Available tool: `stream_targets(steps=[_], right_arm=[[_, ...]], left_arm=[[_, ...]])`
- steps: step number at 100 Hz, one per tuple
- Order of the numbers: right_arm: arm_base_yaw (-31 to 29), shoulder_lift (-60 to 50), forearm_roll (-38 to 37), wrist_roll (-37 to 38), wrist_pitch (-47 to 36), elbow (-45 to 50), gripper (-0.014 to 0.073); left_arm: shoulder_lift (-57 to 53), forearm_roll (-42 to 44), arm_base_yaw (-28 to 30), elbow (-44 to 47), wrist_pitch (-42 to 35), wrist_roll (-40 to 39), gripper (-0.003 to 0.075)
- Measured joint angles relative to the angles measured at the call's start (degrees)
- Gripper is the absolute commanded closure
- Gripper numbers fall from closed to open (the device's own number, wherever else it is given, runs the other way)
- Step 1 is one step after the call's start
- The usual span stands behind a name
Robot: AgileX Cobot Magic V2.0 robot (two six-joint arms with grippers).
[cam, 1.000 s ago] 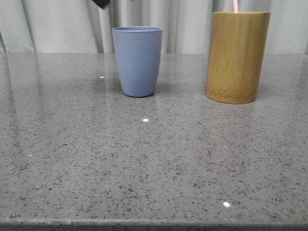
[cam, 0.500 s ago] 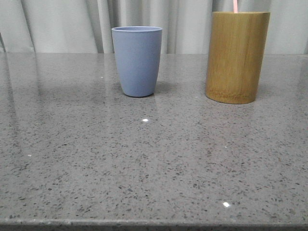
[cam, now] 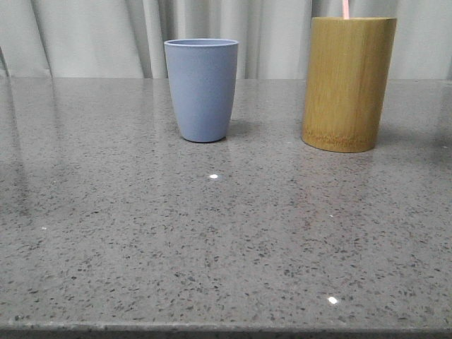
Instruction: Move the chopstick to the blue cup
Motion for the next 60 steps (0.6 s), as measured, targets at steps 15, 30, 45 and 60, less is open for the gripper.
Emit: stream_targets(steps=[15, 30, 45, 60], right_arm=[[0.0, 6.0, 0.3, 0.0, -0.8, -4.6, 0.0160], [0.0, 11.2, 0.4, 0.0, -1.1, -8.8, 0.0160], [0.0, 16.2, 0.4, 0.0, -1.1, -12.7, 0.0160], [0.0, 19.9, 0.4, 0.0, -1.6, -14.9, 0.0160]], left_arm=[[-6.5, 0.9, 0.0, 4.3, -0.3, -0.5, 0.0323], [-11.5, 1.0, 0.0, 6.7, -0.2, -0.6, 0.0323], [-13.3, 1.2, 0.0, 7.1, 0.2, -0.7, 0.0323], [-13.4, 1.2, 0.0, 7.1, 0.3, -0.7, 0.0323]])
